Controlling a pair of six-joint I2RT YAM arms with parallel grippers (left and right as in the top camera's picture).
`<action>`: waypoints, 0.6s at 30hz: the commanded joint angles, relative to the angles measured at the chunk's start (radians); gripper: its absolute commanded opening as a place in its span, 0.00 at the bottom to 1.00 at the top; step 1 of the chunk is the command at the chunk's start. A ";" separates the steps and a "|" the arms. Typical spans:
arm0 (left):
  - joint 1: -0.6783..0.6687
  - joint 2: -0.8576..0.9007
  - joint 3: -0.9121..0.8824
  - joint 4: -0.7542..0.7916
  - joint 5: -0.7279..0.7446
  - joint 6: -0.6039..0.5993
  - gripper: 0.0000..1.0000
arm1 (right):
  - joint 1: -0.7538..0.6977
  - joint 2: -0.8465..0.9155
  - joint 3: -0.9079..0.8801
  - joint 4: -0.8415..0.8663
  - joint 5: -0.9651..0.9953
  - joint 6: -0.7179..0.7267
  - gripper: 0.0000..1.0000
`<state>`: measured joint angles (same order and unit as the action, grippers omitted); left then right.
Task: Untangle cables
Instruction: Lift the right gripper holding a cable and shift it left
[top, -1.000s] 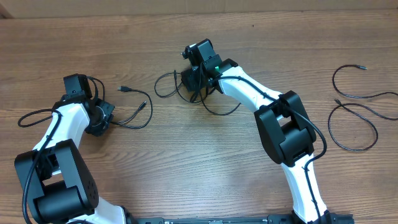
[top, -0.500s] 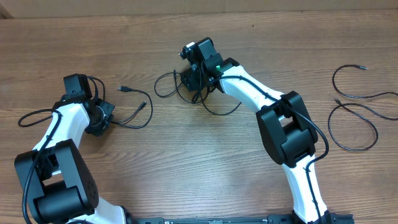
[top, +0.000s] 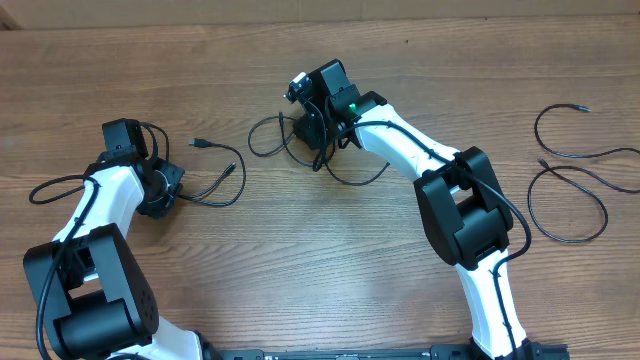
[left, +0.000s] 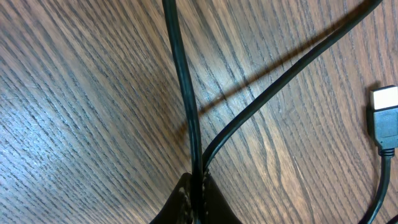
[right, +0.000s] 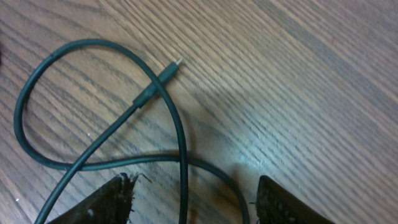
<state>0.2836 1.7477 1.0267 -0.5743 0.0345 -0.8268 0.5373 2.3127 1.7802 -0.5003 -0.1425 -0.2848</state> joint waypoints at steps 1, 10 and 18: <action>0.004 0.004 0.008 0.005 0.011 0.020 0.05 | -0.005 0.022 0.010 0.018 -0.016 -0.013 0.64; 0.004 0.004 0.008 0.005 0.011 0.020 0.06 | -0.005 0.086 0.006 0.066 -0.016 -0.061 0.65; 0.004 0.004 0.008 0.006 0.011 0.019 0.07 | -0.005 0.102 0.006 0.077 -0.016 -0.061 0.55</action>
<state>0.2836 1.7477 1.0267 -0.5709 0.0345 -0.8268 0.5369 2.3817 1.7809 -0.4232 -0.1589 -0.3378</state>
